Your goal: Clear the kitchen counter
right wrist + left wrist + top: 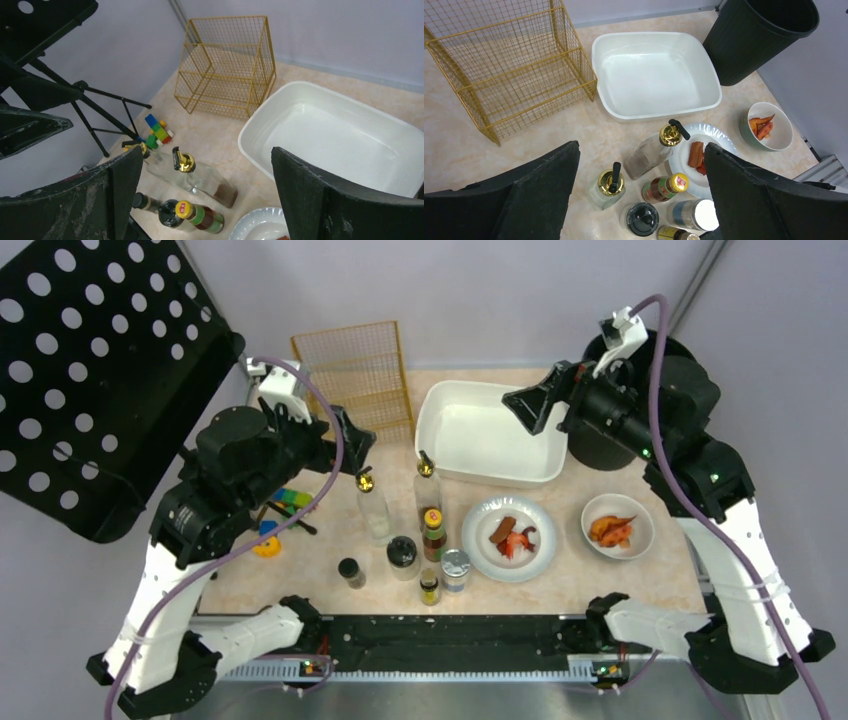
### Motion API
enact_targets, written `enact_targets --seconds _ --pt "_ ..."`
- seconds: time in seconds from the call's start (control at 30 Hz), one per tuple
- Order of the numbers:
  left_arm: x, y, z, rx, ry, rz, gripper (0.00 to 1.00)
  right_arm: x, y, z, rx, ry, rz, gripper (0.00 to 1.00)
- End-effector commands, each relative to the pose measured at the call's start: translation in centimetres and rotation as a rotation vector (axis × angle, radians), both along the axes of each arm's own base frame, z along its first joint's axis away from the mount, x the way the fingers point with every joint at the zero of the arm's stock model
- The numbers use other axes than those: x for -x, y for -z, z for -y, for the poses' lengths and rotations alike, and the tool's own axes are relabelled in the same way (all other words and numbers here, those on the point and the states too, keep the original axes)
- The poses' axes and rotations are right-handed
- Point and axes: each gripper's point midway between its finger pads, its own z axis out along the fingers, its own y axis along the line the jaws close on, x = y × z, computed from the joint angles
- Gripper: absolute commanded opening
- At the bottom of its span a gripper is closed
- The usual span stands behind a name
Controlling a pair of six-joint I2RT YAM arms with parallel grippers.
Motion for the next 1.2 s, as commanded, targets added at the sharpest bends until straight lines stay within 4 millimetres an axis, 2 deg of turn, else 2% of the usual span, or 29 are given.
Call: enact_targets --seconds 0.0,0.17,0.37,0.5,0.6,0.7,0.8,0.93,1.03,1.1,1.17 --pt "-0.4 -1.0 0.6 0.019 0.017 0.04 0.99 0.5 -2.3 0.2 -0.029 -0.011 0.086 0.99" --pt "-0.3 0.0 0.0 0.003 -0.006 0.028 0.99 0.0 -0.7 -1.1 0.018 -0.073 0.036 0.99" --pt "-0.1 2.1 -2.1 -0.025 -0.103 -0.008 0.99 1.3 0.8 -4.0 0.035 -0.215 0.006 0.97" --pt "0.1 4.3 -3.3 -0.036 -0.181 -0.076 0.98 1.7 3.9 -7.0 0.093 -0.273 -0.048 0.94" --pt "0.1 5.7 -4.1 -0.039 -0.231 -0.112 0.97 1.3 6.3 -8.7 0.142 -0.268 -0.082 0.93" --pt "0.2 6.5 -4.5 -0.036 -0.256 -0.126 0.97 -0.8 7.5 -9.6 0.187 -0.194 -0.091 0.92" --pt "0.5 7.0 -4.4 -0.023 -0.246 -0.129 0.96 -4.2 8.1 -10.6 0.218 -0.099 -0.107 0.9" --pt "0.9 7.0 -4.5 -0.017 -0.238 -0.128 0.96 -8.6 7.2 -12.0 0.236 0.006 -0.132 0.9" --pt "1.4 6.8 -5.0 -0.018 -0.244 -0.118 0.96 -11.6 7.6 -13.0 0.234 0.035 -0.191 0.87" --pt "1.8 6.5 -5.3 -0.011 -0.242 -0.109 0.96 -13.6 8.7 -13.7 0.25 0.051 -0.223 0.86" --pt "2.0 6.4 -5.3 -0.004 -0.235 -0.106 0.96 -15.8 11.1 -14.5 0.272 0.056 -0.267 0.85"
